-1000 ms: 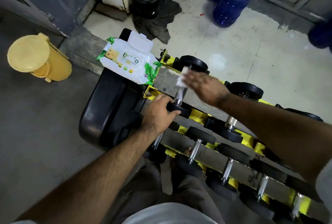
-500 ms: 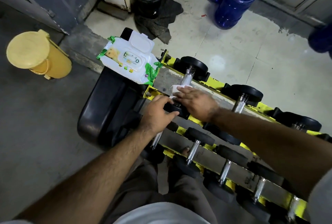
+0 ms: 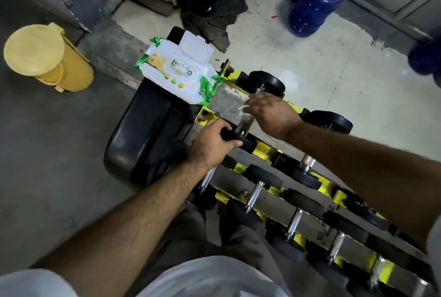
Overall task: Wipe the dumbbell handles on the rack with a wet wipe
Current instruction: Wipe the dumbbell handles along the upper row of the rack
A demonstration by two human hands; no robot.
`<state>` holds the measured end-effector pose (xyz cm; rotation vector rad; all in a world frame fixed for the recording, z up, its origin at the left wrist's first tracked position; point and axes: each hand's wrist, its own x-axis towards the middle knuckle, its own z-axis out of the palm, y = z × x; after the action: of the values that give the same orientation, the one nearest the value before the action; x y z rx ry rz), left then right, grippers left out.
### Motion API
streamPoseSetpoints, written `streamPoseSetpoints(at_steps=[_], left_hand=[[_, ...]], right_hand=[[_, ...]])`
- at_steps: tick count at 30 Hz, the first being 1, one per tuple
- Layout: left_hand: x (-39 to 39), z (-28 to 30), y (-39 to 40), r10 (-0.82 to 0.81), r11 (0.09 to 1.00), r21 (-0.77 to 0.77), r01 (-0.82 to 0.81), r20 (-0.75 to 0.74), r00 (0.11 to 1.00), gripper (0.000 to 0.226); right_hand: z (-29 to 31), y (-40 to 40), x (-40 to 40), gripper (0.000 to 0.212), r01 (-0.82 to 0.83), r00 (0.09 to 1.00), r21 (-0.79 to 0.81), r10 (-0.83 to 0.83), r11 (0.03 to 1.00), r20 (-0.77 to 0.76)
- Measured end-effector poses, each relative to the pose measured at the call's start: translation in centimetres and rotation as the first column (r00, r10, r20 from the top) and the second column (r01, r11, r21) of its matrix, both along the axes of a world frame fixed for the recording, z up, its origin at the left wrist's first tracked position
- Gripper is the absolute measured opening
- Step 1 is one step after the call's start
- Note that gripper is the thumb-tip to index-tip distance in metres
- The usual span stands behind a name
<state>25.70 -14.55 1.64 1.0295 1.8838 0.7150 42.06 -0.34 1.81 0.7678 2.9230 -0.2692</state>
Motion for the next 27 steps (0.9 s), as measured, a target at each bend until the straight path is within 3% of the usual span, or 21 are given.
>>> streamPoseSetpoints(at_steps=[4, 9, 13, 15, 17, 22, 25, 27], left_hand=[[0.4, 0.5, 0.1, -0.016, 1.0, 0.015, 0.017, -0.048, 0.999, 0.042], [1.0, 0.8, 0.0, -0.025, 1.0, 0.004, 0.025, -0.119, 0.993, 0.045], [1.2, 1.5, 0.0, -0.04, 0.999, -0.02, 0.038, -0.115, 0.993, 0.045], [1.2, 1.8, 0.0, -0.052, 0.998, -0.033, 0.048, -0.108, 0.993, 0.044], [1.1, 1.8, 0.1, -0.061, 0.998, -0.042, 0.057, -0.097, 0.993, 0.044], [1.1, 1.6, 0.2, -0.077, 0.997, -0.04, 0.073, -0.102, 0.992, 0.043], [1.0, 1.8, 0.3, -0.084, 0.996, -0.04, 0.081, -0.093, 0.992, 0.041], [0.8, 1.9, 0.4, -0.091, 0.995, -0.042, 0.088, -0.087, 0.992, 0.04]], right_hand=[[0.1, -2.2, -0.4, 0.031, -0.217, 0.965, -0.116, 0.231, 0.969, 0.123], [0.7, -1.1, -0.2, 0.042, -0.012, 0.989, 0.024, 0.008, 1.0, 0.151], [1.0, -3.2, -0.7, 0.04, -0.171, 0.969, -0.191, 0.2, 0.967, 0.148], [1.4, -1.1, -0.9, 0.036, -0.092, 0.982, -0.093, 0.106, 0.991, 0.155], [1.6, -0.4, -1.1, 0.045, 0.061, 0.978, 0.01, -0.062, 0.998, 0.201], [1.5, -2.8, -1.1, 0.048, -0.075, 0.937, -0.074, 0.096, 0.994, 0.336], [2.4, -0.6, -1.4, 0.058, 0.071, 0.908, 0.093, -0.103, 0.993, 0.407], [2.8, -1.1, -2.4, 0.063, 0.073, 0.858, 0.1, -0.113, 0.992, 0.501]])
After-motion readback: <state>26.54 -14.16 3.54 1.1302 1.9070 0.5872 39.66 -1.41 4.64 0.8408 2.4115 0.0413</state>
